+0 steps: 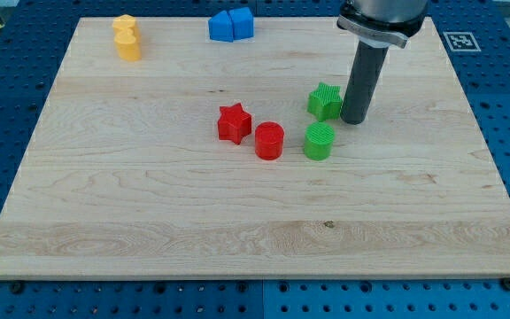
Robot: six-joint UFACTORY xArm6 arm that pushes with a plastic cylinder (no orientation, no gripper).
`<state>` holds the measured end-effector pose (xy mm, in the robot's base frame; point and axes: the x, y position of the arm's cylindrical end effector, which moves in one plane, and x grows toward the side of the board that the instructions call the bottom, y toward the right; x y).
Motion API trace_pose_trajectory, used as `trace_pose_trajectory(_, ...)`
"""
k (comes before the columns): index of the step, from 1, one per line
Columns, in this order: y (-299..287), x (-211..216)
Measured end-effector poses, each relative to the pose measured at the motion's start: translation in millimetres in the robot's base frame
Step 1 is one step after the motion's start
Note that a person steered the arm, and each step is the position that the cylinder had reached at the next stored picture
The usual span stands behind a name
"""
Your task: Nudge the green star left a bit
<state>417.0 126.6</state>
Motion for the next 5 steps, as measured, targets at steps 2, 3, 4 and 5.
trace_pose_trajectory(2,16,3)
trace_pose_trajectory(3,16,-11)
trace_pose_trajectory(4,11,-24)
trace_pose_trajectory(5,5,-34)
